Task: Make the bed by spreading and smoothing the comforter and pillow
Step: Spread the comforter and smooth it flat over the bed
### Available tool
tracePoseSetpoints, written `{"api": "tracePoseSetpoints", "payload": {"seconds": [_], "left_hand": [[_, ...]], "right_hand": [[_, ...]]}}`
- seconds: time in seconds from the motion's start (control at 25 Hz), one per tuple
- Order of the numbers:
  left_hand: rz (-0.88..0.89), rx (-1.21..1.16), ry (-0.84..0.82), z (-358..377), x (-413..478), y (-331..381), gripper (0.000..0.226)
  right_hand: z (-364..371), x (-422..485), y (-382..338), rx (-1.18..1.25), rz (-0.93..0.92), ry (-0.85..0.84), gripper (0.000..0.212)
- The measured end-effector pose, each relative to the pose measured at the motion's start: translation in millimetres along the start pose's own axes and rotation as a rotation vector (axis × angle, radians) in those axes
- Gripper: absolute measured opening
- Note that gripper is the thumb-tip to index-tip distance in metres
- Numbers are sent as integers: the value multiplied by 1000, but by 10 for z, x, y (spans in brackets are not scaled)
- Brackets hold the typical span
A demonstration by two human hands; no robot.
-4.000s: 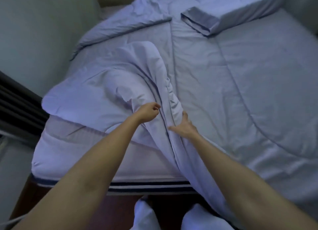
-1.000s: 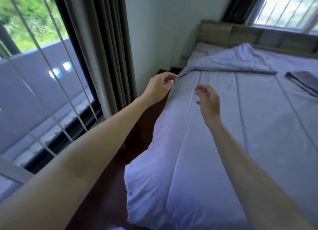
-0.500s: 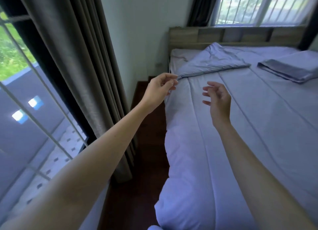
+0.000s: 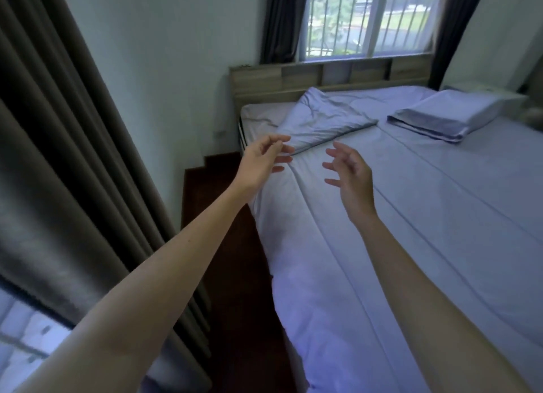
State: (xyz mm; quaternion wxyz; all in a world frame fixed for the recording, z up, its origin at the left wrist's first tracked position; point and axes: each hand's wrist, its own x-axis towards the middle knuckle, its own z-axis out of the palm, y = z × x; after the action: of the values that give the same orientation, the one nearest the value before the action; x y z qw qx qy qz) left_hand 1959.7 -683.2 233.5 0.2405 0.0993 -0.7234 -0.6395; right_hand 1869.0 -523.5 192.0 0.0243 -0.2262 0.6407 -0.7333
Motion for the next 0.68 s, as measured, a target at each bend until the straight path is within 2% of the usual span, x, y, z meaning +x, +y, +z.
{"api": "tracePoseSetpoints", "payload": {"seconds": [0.36, 0.6, 0.68], "left_hand": [[-102, -176, -72, 34, 1245, -655, 23], [43, -265, -246, -119, 2616, -533, 24], [26, -247, -251, -268, 3053, -614, 23]], "right_hand": [[215, 890, 590, -69, 87, 99, 36], [644, 2144, 691, -27, -10, 256, 30], [755, 2505, 751, -19, -12, 310, 30]]}}
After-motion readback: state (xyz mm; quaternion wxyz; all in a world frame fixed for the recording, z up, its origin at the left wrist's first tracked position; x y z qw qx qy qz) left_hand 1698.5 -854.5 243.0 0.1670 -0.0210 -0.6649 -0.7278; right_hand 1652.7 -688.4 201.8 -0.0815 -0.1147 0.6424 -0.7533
